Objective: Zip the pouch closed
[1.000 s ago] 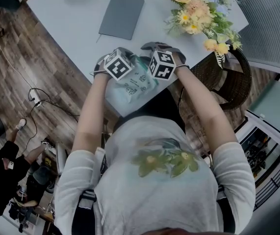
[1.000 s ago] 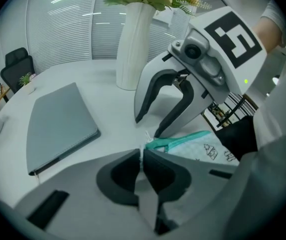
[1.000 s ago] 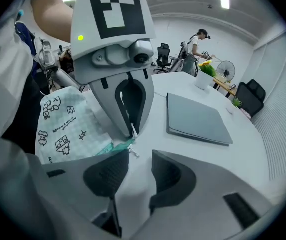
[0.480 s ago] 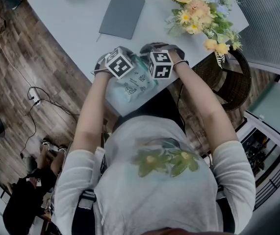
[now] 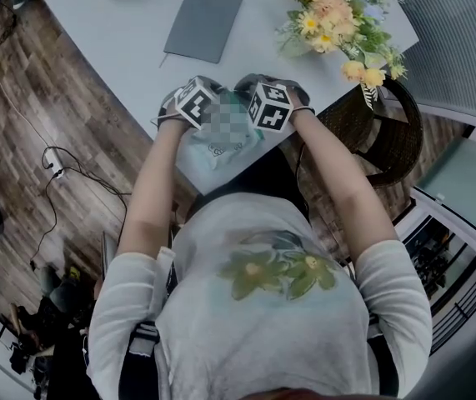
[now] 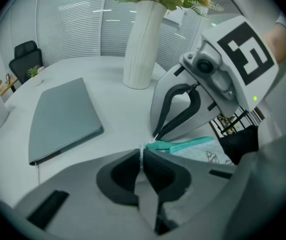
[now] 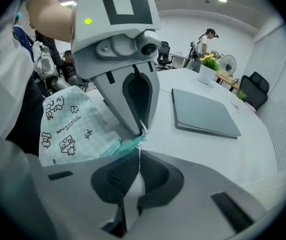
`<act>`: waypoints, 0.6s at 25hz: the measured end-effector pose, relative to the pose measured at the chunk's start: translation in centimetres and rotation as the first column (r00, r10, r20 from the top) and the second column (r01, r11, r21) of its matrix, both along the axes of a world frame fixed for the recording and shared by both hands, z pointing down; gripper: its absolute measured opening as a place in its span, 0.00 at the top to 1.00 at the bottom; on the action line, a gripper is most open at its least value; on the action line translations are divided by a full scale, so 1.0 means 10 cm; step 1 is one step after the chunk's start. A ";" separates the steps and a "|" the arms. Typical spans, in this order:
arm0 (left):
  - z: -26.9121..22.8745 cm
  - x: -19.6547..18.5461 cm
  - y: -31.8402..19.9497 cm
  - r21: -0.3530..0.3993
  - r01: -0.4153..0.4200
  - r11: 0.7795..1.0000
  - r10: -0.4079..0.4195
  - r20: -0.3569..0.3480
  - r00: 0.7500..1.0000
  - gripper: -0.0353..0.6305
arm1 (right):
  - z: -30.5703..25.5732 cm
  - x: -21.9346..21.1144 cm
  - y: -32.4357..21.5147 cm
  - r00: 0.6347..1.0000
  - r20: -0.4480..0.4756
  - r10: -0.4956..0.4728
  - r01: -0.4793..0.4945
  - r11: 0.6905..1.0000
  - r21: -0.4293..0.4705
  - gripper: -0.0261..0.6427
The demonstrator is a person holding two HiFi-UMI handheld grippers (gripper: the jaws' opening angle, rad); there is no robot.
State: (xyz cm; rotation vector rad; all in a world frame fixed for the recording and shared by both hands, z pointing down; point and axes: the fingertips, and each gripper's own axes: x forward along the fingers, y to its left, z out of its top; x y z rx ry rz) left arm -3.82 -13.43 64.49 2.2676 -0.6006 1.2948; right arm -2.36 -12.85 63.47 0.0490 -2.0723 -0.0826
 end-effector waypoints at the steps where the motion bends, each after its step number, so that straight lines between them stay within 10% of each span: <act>1: 0.00 0.00 0.00 -0.004 0.010 1.000 -0.010 0.000 1.000 0.91 | 0.00 0.00 0.00 1.000 0.008 0.014 -0.014 1.000 0.002 0.93; 15: 0.00 -0.01 -0.01 0.007 0.034 0.999 -0.034 0.001 0.999 0.91 | -0.02 0.04 0.07 0.997 -0.051 -0.064 0.067 0.996 0.058 0.93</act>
